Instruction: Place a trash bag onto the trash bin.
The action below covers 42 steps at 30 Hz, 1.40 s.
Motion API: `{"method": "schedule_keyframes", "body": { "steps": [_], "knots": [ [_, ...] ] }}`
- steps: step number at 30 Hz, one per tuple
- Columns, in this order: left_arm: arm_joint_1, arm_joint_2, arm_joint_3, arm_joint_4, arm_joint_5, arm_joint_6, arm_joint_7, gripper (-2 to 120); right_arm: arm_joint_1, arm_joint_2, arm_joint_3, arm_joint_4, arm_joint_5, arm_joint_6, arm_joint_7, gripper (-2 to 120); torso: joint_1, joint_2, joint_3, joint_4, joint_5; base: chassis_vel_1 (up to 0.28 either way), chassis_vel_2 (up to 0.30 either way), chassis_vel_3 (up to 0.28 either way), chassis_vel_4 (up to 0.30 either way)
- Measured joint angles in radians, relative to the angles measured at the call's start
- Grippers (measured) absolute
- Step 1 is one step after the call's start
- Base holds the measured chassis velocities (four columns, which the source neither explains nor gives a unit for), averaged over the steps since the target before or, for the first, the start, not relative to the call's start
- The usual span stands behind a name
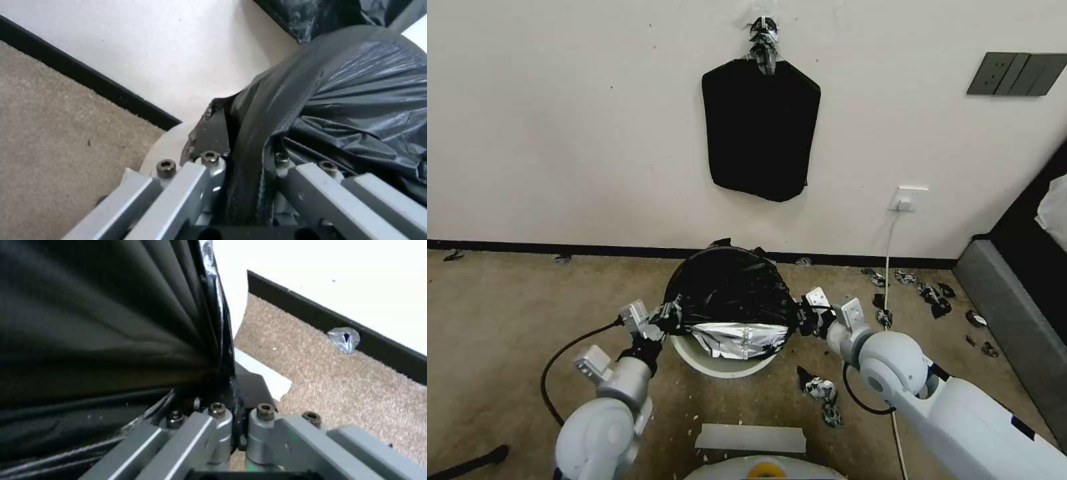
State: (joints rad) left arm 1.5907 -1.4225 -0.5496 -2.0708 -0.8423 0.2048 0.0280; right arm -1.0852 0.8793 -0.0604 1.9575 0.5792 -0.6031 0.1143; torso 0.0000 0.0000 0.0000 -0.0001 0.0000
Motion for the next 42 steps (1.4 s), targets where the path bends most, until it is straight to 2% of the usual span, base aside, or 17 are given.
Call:
{"method": "schedule_keyframes", "body": {
  "steps": [4, 7, 9, 12, 16, 20, 21, 24, 25, 26, 28, 29, 31, 32, 33, 36, 42],
  "knots": [
    [-0.001, -0.002, 0.001, 0.0, 0.033, 0.012, -0.015, 5, -0.006, 0.005, 0.004, 0.009, -0.02, 0.02, -0.008, 0, 0.0, 0.0, 0.0, 0.0, 0.0, 0.0, 0.0, 0.0, 0.0],
    [-0.001, -0.001, 0.001, 0.0, 0.083, 0.04, -0.038, 5, -0.013, 0.012, 0.01, 0.024, -0.031, 0.034, -0.001, 8, 0.0, 0.0, 0.0, 0.0001, 0.0, 0.0, 0.0, 0.0, 0.0],
    [-0.002, 0.0, 0.0, 0.003, 0.149, 0.061, -0.068, 3, -0.027, 0.019, 0.023, 0.043, -0.04, 0.043, 0.026, 20, 0.0, 0.0, 0.0, 0.0001, -0.0001, 0.0, 0.0, 0.0, 0.0],
    [-0.003, 0.004, -0.002, 0.003, 0.178, 0.077, -0.089, 3, -0.047, 0.03, 0.048, 0.067, -0.025, 0.048, 0.055, 32, 0.0, 0.0, 0.0, 0.0, 0.0, 0.0, 0.0, 0.0, 0.0],
    [-0.006, 0.004, -0.003, 0.002, 0.184, 0.084, -0.102, 3, -0.061, 0.037, 0.066, 0.086, 0.001, 0.049, 0.069, 41, 0.0, 0.0, 0.0, 0.0001, 0.0, 0.0, 0.0, 0.0, 0.0],
    [-0.011, 0.0, -0.009, 0.002, 0.192, 0.093, -0.127, 3, -0.12, 0.046, 0.128, 0.145, 0.015, 0.06, 0.074, 61, 0.0, 0.0, 0.0, 0.0001, -0.0001, 0.0, 0.0, 0.0, 0.0],
    [-0.011, 0.0, -0.009, 0.002, 0.192, 0.093, -0.127, 3, -0.12, 0.046, 0.128, 0.145, 0.015, 0.06, 0.074, 61, 0.0, 0.0, 0.0, 0.0001, -0.0001, 0.0, 0.0, 0.0, 0.0],
    [-0.013, 0.0, -0.016, 0.002, 0.194, 0.105, -0.137, 3, -0.184, 0.048, 0.203, 0.186, -0.027, 0.132, 0.049, 76, 0.0, 0.0, 0.0, 0.0, -0.0001, 0.0, 0.0, 0.0, 0.0],
    [-0.013, 0.0, -0.016, 0.002, 0.194, 0.105, -0.137, 3, -0.184, 0.048, 0.203, 0.186, -0.027, 0.132, 0.049, 76, 0.0, 0.0, 0.0, 0.0, -0.0001, 0.0, 0.0, 0.0, 0.0],
    [-0.013, 0.001, -0.017, 0.002, 0.194, 0.109, -0.138, 3, -0.203, 0.047, 0.226, 0.196, -0.058, 0.194, 0.022, 80, 0.0, 0.0, 0.0, 0.0, 0.0, 0.0, 0.0, 0.0, 0.0],
    [-0.015, 0.003, -0.019, 0.002, 0.194, 0.116, -0.139, 3, -0.236, 0.031, 0.275, 0.214, -0.176, 0.358, -0.124, 89, 0.0, 0.0, 0.0, -0.0001, -0.0002, 0.0, 0.0, 0.0, 0.0],
    [-0.015, 0.003, -0.019, 0.002, 0.194, 0.116, -0.139, 3, -0.236, 0.031, 0.275, 0.214, -0.176, 0.358, -0.124, 89, 0.0, 0.0, 0.0, -0.0001, -0.0002, 0.0, 0.0, 0.0, 0.0],
    [-0.019, 0.004, -0.019, 0.002, 0.193, 0.121, -0.139, 3, -0.239, -0.001, 0.296, 0.21, -0.36, 0.533, -0.317, 97, 0.0, 0.0, 0.0, 0.0, 0.0001, 0.0, 0.0, 0.0, 0.0],
    [-0.021, 0.004, -0.019, 0.002, 0.192, 0.123, -0.139, 3, -0.233, -0.02, 0.294, 0.207, -0.416, 0.575, -0.386, 99, 0.0, 0.0, 0.0, 0.0, -0.0001, 0.0, 0.0, 0.0, 0.0],
    [-0.021, 0.004, -0.019, 0.002, 0.192, 0.123, -0.139, 3, -0.233, -0.02, 0.294, 0.207, -0.416, 0.575, -0.386, 99, 0.0, 0.0, 0.0, 0.0, -0.0001, 0.0, 0.0, 0.0, 0.0],
    [-0.023, 0.006, -0.014, -0.002, 0.191, 0.127, -0.136, 3, -0.186, -0.087, 0.225, 0.208, -0.402, 0.582, -0.503, 100, 0.0, 0.0, 0.0, 0.0, 0.0, 0.0, 0.0, 0.0, 0.0],
    [-0.046, 0.026, 0.022, 0.005, 0.197, 0.132, -0.125, 3, -0.132, -0.142, 0.154, 0.208, -0.309, 0.506, -0.52, 100, 0.0, 0.0, 0.0, 0.0, -0.0001, 0.0, 0.0, 0.0, 0.0]
  ]
}}
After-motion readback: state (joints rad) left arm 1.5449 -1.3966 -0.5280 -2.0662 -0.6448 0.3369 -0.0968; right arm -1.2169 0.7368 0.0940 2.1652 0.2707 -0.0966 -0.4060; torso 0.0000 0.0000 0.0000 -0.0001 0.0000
